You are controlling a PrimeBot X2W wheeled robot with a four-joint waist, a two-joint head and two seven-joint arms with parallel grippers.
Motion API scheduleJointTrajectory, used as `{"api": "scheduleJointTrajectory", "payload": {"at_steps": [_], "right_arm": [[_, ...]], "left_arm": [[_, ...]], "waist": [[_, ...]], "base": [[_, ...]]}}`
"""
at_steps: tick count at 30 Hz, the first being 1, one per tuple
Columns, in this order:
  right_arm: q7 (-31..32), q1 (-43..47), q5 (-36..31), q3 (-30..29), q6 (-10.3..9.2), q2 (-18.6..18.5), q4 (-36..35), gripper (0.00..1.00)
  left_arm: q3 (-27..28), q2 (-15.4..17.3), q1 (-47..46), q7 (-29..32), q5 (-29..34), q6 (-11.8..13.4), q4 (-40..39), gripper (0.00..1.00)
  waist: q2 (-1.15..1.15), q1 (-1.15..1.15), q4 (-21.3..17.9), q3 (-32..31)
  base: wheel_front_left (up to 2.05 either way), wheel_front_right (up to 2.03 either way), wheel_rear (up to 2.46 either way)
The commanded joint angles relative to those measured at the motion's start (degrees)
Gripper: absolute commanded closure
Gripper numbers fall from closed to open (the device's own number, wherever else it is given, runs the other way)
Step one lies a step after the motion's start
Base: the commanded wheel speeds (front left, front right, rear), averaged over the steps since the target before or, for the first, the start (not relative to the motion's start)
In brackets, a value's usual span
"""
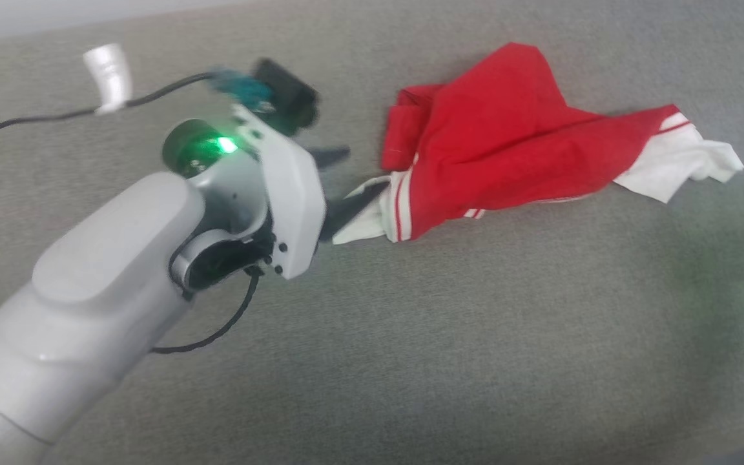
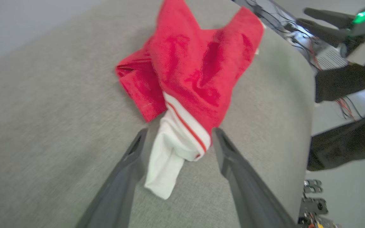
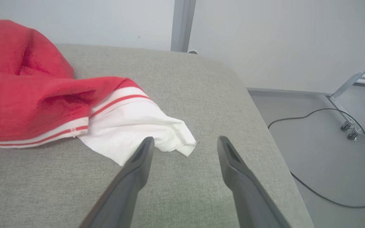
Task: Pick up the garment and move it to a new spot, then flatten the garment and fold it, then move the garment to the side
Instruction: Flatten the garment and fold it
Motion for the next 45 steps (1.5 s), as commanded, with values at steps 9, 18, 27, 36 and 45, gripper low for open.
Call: {"api": "scheduleJointTrajectory", "payload": {"at_steps": [9, 18, 27, 36, 45], "right_arm": [[1.95, 0.74, -2.33, -0.02, 0.01, 4.36, -4.18, 0.0], [1.9, 0.06, -2.86, -0.45, 0.01, 5.48, -4.31, 0.0], [2.53, 1.63, -3.53, -1.93, 0.01, 4.76, -4.89, 0.0], [4.88, 4.08, -3.63, -3.59, 0.01, 3.58, -7.69, 0.0], [6.39, 5.52, -3.46, -4.5, 0.01, 2.7, -9.73, 0.0]], "left_arm": [[-10.33, 1.37, -9.21, 15.89, -7.56, -0.06, 7.71, 0.0], [-14.39, 1.76, -9.98, 16.51, -13.05, -0.06, 10.66, 0.83], [-14.23, 5.2, -11.71, 10.54, -15.95, -0.06, 10.81, 1.0], [-13.08, 15.13, -8.62, 6.79, -19.54, -0.06, 12.43, 1.0], [-14.72, 16.11, -6.31, 3.43, -16.31, -0.05, 18.28, 1.0]], "waist": [[0.0, 0.0, -4.57, 3.14], [0.0, 0.0, -5.26, 4.4], [0.0, 0.0, -1.42, 2.22], [0.0, 0.0, 3.49, -0.48], [0.0, 0.0, 4.35, -0.96]], "base": [[0.0, 0.0, 0.0], [0.0, 0.0, 0.0], [0.0, 0.0, 0.0], [0.0, 0.0, 0.0], [0.0, 0.0, 0.0]]}}
